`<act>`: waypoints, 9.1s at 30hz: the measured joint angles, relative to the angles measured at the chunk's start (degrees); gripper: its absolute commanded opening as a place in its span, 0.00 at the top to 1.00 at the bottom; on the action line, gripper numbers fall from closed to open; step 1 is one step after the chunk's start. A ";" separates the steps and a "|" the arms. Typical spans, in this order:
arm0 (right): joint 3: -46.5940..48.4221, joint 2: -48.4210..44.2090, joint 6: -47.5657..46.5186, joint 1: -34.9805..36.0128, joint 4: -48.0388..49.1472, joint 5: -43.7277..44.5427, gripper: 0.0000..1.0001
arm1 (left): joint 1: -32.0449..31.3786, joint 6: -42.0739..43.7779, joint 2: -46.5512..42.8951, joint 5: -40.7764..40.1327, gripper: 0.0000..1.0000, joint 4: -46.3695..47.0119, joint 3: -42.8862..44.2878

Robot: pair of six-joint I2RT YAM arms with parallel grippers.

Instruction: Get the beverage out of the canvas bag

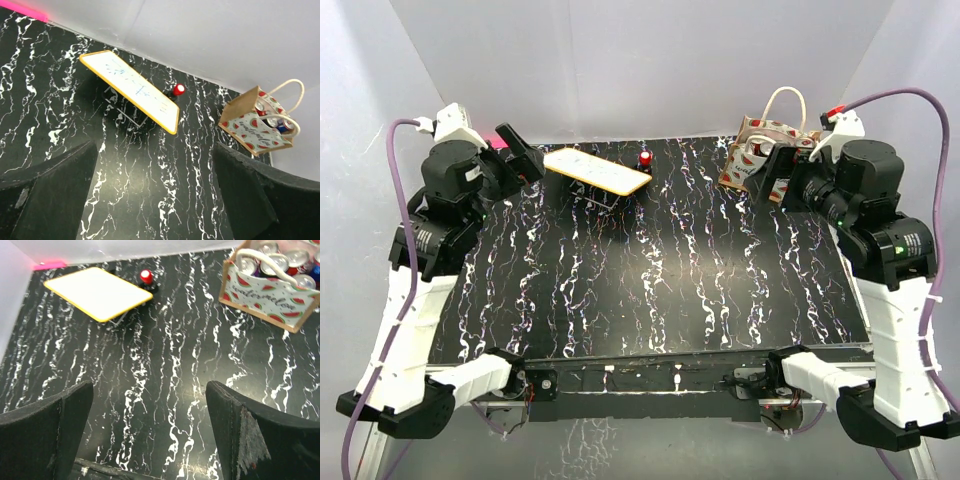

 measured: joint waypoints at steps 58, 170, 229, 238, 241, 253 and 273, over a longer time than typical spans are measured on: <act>-2.69 44.94 -51.08 -6.84 38.18 24.28 0.31 | 12.66 16.44 4.72 14.78 0.03 13.05 -13.97; -14.84 20.31 4.70 24.00 7.93 6.05 0.02 | -4.57 -6.19 14.21 47.28 0.69 -0.17 -26.93; -7.58 41.88 -4.90 36.39 2.40 13.11 0.84 | -4.57 -3.63 18.53 40.46 1.00 -8.96 -23.67; -0.20 39.91 -4.22 36.85 -1.20 11.89 0.93 | -3.98 -1.73 18.53 34.97 1.00 -12.59 -20.46; 2.78 38.95 -4.22 36.92 -2.03 12.22 0.92 | -2.64 -0.48 18.51 33.31 1.00 -14.03 -19.34; 19.17 35.54 -6.08 36.15 -2.97 26.08 0.93 | 1.05 2.51 18.43 31.32 1.00 -17.75 -18.27; -15.26 20.50 2.71 2.95 2.21 29.86 0.93 | 1.31 2.56 16.44 35.04 1.00 -16.57 -19.80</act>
